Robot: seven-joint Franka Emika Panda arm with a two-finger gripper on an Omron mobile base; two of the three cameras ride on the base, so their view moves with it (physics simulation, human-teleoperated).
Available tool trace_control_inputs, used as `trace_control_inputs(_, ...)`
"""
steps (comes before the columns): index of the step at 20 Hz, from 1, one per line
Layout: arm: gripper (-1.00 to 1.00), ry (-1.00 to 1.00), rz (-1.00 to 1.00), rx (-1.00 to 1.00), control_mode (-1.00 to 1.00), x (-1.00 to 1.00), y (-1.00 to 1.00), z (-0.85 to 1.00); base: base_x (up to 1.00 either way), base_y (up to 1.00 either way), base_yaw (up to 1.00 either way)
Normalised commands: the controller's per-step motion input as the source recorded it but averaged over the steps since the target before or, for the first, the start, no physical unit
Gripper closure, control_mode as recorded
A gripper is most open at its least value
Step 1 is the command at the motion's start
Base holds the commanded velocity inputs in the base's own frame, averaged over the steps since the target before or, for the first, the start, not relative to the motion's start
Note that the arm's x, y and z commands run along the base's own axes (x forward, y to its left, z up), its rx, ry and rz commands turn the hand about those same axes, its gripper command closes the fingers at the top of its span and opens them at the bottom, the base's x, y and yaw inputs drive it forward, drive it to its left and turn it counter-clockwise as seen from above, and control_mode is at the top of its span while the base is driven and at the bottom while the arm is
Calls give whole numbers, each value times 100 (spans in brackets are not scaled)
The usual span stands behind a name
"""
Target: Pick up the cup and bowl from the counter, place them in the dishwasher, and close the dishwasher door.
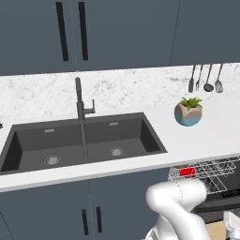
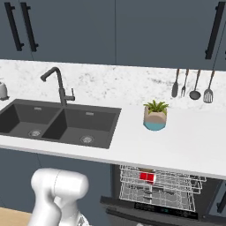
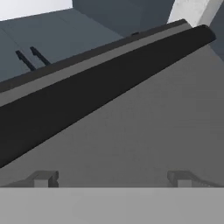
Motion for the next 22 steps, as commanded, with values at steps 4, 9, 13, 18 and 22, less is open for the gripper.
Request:
trace_control_inputs(4,-100,-22,14,-10,-100,87,-23,15,0,0,0)
trace_control_inputs(9,-100,-15,11,-6,-100,76,-48,1,0,0,0)
trace_control_inputs(13,-100,-4,14,-5,-100,96,-57,0,0,0,0)
trace_control_inputs(18,-100,0,11,-3,-100,99,-47,0,0,0,0)
trace_control_inputs(22,-100,-2,8,-1,-100,78,-47,0,0,0,0)
